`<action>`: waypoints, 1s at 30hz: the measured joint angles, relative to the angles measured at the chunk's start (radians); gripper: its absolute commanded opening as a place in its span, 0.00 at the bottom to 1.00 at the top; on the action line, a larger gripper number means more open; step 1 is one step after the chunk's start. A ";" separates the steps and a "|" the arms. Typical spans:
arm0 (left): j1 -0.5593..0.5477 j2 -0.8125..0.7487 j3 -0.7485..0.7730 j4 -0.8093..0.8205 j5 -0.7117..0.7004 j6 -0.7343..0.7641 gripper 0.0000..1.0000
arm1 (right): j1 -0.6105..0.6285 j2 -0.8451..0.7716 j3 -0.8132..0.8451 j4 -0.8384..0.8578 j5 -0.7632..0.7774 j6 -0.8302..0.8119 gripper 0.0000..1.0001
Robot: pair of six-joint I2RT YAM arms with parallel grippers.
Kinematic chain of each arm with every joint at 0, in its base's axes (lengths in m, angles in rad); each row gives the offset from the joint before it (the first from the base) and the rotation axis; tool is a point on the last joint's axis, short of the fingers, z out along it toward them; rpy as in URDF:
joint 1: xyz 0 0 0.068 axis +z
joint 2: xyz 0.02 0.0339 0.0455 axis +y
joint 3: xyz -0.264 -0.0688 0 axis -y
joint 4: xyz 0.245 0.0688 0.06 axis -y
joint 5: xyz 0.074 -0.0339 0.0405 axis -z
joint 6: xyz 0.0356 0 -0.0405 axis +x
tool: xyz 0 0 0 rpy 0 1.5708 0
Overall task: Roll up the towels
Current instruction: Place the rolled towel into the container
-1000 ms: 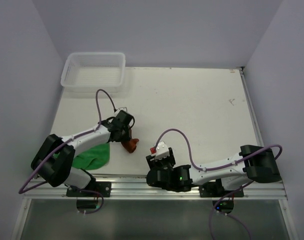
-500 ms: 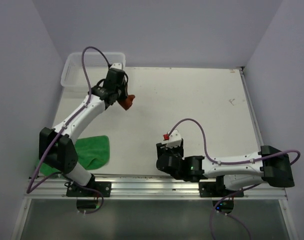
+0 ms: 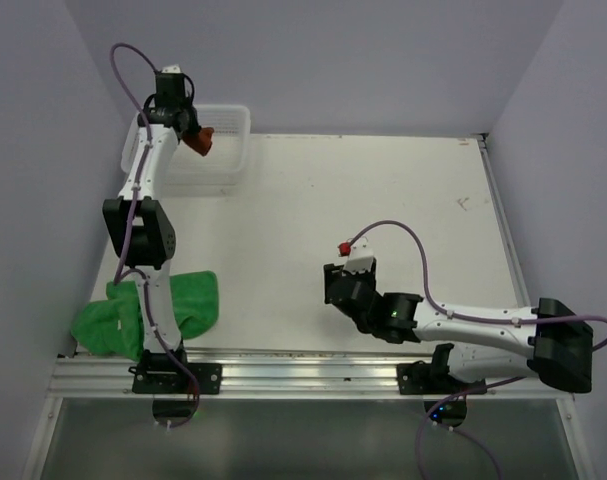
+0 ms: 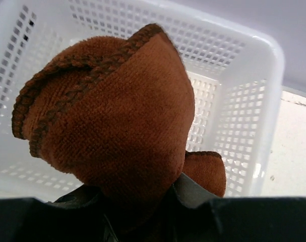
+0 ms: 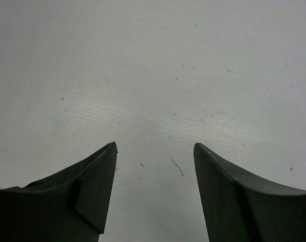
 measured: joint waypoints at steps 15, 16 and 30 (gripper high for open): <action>0.159 0.267 -0.013 0.154 0.441 -0.273 0.25 | -0.135 0.163 -0.017 0.084 -0.171 -0.015 0.66; 0.155 0.277 -0.013 0.165 0.454 -0.283 0.26 | -0.140 0.174 -0.016 0.089 -0.181 -0.016 0.66; 0.127 0.369 -0.014 0.280 0.526 -0.347 0.39 | -0.195 0.274 -0.008 0.127 -0.265 -0.030 0.66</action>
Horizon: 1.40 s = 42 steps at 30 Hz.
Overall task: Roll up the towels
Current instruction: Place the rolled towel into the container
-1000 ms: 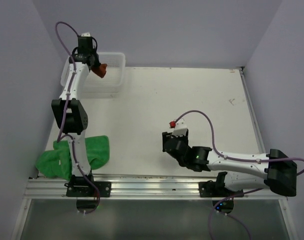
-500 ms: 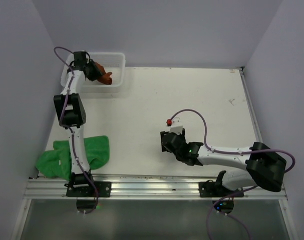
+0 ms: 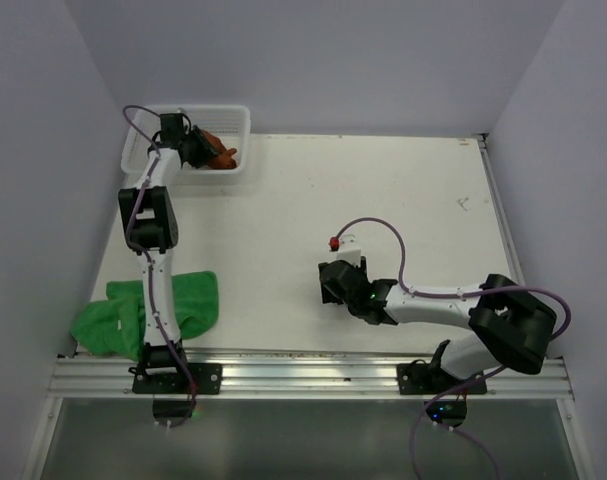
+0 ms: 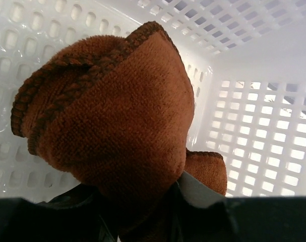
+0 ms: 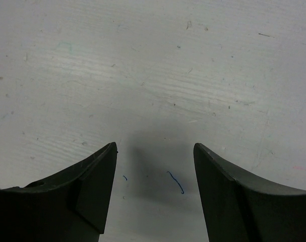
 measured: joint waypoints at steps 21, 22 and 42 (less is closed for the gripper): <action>0.003 -0.022 -0.074 0.118 0.044 -0.011 0.90 | -0.017 0.038 0.028 0.029 -0.028 -0.019 0.65; 0.003 -0.030 -0.084 0.118 0.044 -0.008 0.93 | -0.017 0.038 0.028 0.029 -0.029 -0.020 0.65; 0.030 -0.203 -0.115 0.036 0.040 0.076 1.00 | -0.017 0.023 0.063 -0.001 -0.029 -0.030 0.65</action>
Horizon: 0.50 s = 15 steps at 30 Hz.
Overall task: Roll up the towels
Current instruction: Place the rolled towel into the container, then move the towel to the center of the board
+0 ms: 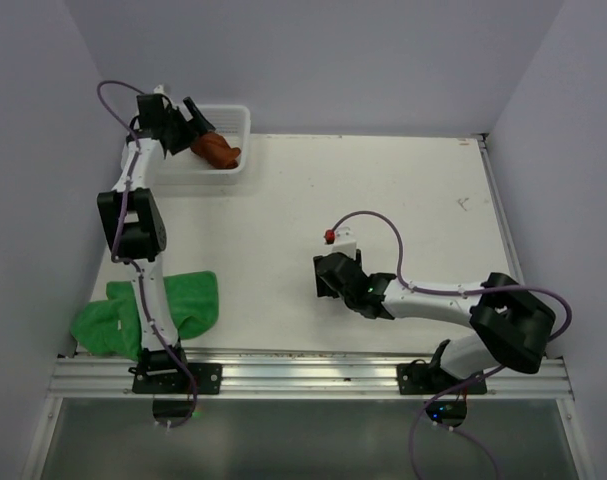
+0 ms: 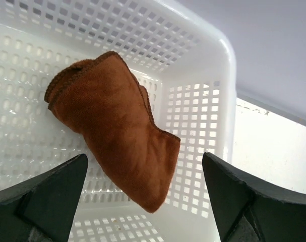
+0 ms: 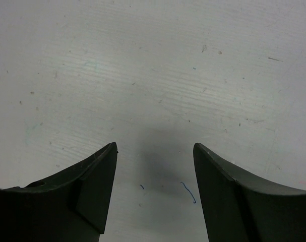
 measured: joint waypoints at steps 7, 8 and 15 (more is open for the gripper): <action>0.014 -0.161 -0.002 -0.087 -0.071 0.061 1.00 | 0.000 -0.071 0.016 -0.035 -0.001 -0.014 0.65; 0.015 -0.199 -0.006 -0.095 -0.081 0.070 1.00 | 0.000 -0.082 0.021 -0.043 -0.002 -0.016 0.65; 0.015 -0.669 -0.275 -0.082 -0.146 0.136 1.00 | 0.000 -0.190 0.030 -0.089 -0.046 -0.015 0.65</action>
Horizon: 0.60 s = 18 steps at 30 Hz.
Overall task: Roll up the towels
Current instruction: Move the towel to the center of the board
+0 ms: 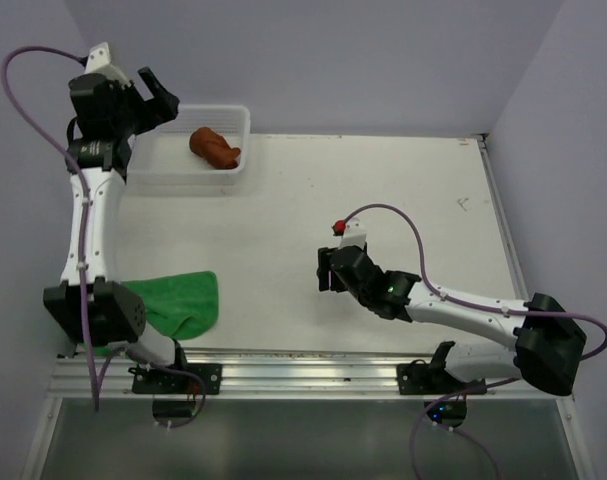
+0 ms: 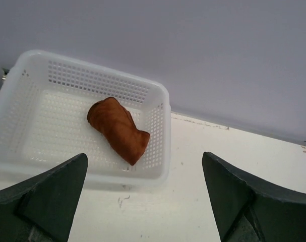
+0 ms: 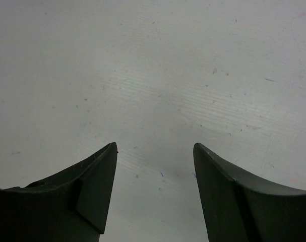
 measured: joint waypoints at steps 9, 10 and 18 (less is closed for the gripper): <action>-0.018 -0.656 -0.554 0.073 0.000 0.043 1.00 | -0.001 -0.026 0.037 -0.060 -0.176 -0.019 0.63; -0.024 -0.701 -0.607 0.070 0.006 0.043 1.00 | -0.001 -0.013 0.052 -0.060 -0.209 -0.019 0.63; -0.110 -0.898 -0.847 -0.045 -0.098 0.060 1.00 | 0.080 0.251 0.306 -0.058 -0.355 -0.015 0.63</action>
